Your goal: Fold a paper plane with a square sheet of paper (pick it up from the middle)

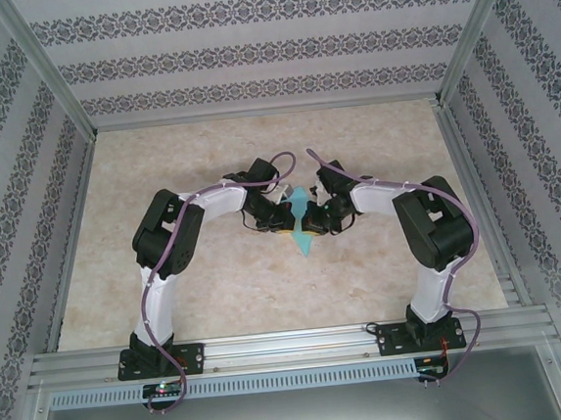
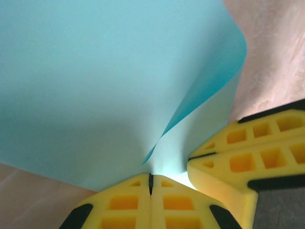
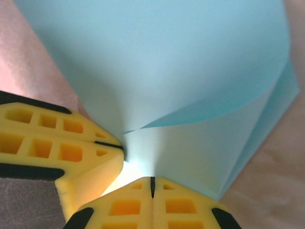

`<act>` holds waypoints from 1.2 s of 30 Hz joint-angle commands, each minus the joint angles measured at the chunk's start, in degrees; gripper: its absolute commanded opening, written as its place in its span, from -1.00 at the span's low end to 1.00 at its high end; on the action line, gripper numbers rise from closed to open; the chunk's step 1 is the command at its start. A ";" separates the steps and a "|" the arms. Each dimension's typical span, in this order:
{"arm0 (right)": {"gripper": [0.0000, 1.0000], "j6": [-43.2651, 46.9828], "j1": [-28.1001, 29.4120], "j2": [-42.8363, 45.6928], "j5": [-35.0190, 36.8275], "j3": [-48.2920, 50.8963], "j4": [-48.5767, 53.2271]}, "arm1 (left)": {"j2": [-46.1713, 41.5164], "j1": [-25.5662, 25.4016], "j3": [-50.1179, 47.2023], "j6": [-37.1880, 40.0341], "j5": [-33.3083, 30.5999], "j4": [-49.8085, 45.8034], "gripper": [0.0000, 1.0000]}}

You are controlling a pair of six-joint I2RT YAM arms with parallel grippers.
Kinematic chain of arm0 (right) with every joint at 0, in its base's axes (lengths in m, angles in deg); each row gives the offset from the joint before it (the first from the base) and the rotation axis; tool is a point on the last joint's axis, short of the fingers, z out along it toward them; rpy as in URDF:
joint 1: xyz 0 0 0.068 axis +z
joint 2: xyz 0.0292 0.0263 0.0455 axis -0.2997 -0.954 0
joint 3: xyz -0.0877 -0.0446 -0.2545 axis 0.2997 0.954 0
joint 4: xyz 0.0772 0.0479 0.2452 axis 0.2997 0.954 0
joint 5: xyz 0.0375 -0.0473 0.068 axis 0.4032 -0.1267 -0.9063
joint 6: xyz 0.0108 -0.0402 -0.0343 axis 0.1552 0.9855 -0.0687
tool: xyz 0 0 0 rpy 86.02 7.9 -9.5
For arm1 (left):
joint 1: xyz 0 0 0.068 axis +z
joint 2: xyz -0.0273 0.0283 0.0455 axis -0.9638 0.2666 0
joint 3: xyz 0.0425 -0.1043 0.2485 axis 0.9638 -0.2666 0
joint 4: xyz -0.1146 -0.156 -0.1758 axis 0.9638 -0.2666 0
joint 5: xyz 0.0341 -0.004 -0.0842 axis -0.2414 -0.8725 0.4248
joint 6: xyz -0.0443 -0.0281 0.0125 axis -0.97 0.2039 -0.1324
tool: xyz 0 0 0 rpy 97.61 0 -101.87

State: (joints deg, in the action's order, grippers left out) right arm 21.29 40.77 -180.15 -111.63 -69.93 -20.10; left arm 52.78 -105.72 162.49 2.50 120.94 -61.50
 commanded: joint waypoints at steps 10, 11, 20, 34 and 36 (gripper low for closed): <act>-1.00 0.92 -1.88 2.43 4.52 1.81 3.81 | 4.74 -0.82 0.31 4.84 -7.65 -6.01 -1.00; -1.00 1.09 -1.86 2.95 4.44 1.45 3.81 | 4.88 -0.81 0.48 4.95 -7.92 -6.32 -1.00; -1.00 -1.19 -1.76 3.12 -0.63 -1.98 -0.37 | 5.10 -1.08 0.56 5.59 -8.27 -6.72 -1.00; -1.00 2.06 -3.77 -3.37 3.22 -3.20 2.33 | 5.28 -1.21 0.51 6.12 -9.48 -7.44 -1.00; -1.00 2.69 -4.40 -3.38 4.52 -3.41 3.12 | 5.39 -1.17 0.51 6.14 -9.62 -7.51 -1.00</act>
State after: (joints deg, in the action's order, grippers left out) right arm 21.97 37.75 -182.73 -111.48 -72.84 -19.48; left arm 53.57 -106.11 164.35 6.77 119.89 -64.08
